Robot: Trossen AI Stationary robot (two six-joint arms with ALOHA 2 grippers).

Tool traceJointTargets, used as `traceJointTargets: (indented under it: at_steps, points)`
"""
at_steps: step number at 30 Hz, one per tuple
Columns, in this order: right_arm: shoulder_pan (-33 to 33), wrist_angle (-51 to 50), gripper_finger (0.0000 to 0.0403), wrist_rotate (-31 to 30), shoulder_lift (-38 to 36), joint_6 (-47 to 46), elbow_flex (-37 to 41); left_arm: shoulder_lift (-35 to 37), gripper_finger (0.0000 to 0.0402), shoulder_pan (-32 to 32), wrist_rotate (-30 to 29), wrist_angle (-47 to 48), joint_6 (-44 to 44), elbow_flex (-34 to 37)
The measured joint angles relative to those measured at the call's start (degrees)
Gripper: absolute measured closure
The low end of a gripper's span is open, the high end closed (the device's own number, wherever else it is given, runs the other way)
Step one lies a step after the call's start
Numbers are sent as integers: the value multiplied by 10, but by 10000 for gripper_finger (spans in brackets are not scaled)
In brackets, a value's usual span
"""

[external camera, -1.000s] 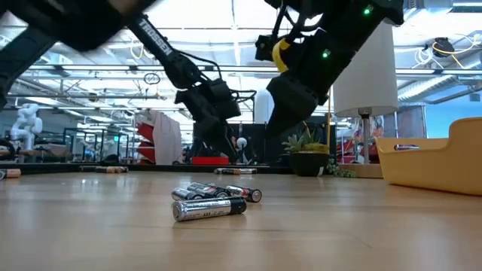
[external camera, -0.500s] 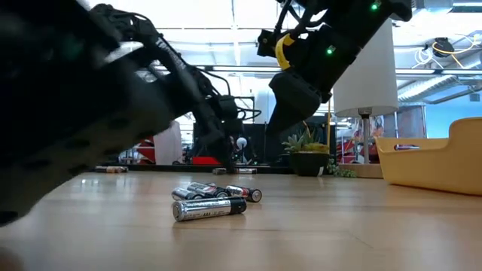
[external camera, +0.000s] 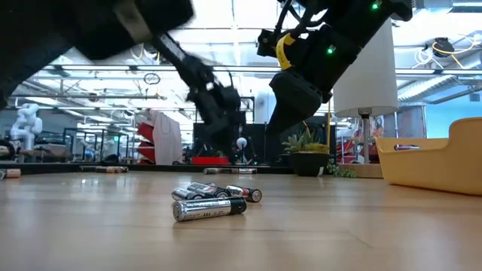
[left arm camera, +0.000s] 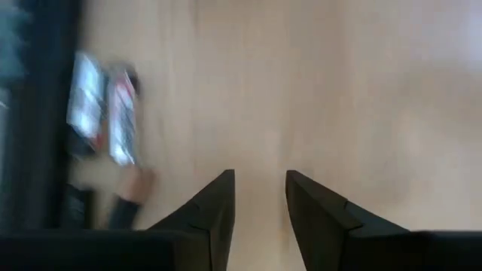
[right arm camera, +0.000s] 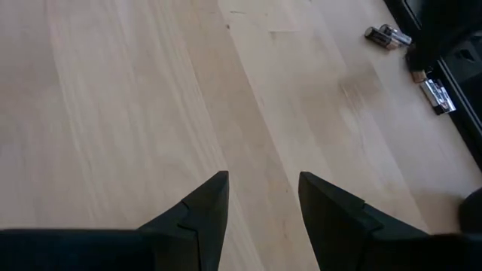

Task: Sort batteries
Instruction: Put the black battery into the orange bin

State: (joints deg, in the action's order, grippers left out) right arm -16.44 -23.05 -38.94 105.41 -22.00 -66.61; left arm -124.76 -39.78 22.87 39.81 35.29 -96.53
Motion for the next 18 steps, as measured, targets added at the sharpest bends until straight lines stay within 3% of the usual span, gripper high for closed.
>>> traceJointTargets:
  at_steps: [9, 13, 18]
  points:
    - [-25, -1, 250, 0, 0, -5, 0, 45, 274, -45, -66, 64, -193, 0]
    - [-31, -2, 250, 0, 0, -5, 0, 18, 274, -59, -132, 83, -225, 16]
    - [-32, -3, 250, 0, 0, -5, 0, 1, 274, -62, -134, 74, -235, 23]
